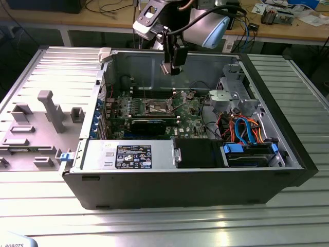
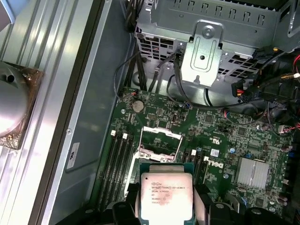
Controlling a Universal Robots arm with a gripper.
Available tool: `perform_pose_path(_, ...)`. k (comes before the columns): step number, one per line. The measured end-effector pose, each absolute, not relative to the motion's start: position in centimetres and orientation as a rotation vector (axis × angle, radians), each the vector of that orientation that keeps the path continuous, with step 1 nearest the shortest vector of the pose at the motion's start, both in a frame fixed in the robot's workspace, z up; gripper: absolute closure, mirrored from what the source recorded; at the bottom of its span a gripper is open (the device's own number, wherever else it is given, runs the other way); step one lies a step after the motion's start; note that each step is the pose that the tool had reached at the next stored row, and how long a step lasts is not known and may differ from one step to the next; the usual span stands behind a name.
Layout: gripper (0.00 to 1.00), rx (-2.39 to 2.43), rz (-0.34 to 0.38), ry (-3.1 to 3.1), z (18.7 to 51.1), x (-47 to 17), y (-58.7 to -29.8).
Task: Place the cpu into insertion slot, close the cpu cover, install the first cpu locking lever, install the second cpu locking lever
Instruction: 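Place the cpu into insertion slot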
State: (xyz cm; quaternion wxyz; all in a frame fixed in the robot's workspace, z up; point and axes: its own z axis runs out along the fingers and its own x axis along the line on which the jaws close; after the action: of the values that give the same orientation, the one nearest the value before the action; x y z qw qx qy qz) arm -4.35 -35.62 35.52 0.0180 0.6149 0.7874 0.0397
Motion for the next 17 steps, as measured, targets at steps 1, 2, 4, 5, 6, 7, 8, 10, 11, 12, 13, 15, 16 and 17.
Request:
perform_pose_path(1,0.46,1.910,0.123,2.446,35.52,-4.35,-35.62)
perform_pose_path(2,0.46,1.910,0.123,2.446,35.52,-4.35,-35.62)
perform_pose_path(4,0.46,1.910,0.123,2.446,35.52,-4.35,-35.62)
perform_pose_path(5,0.46,1.910,0.123,2.446,35.52,-4.35,-35.62)
perform_pose_path(6,0.46,1.911,0.123,2.445,35.52,-4.35,-35.62)
perform_pose_path(7,0.46,1.914,0.123,2.443,35.52,-4.35,-35.62)
perform_pose_path(8,0.46,1.919,0.123,2.438,35.51,-4.35,-35.62)
perform_pose_path(10,0.46,1.940,0.123,2.421,35.49,-4.36,-35.62)
perform_pose_path(11,0.46,1.950,0.122,2.412,35.49,-4.36,-35.62)
perform_pose_path(12,0.46,1.962,0.122,2.402,35.48,-4.36,-35.62)
perform_pose_path(13,0.46,1.971,0.122,2.394,35.47,-4.36,-35.62)
perform_pose_path(15,0.46,1.993,0.121,2.375,35.45,-4.36,-35.62)
perform_pose_path(16,0.46,2.000,0.121,2.369,35.45,-4.36,-35.62)
perform_pose_path(17,0.46,2.007,0.121,2.363,35.44,-4.36,-35.62)
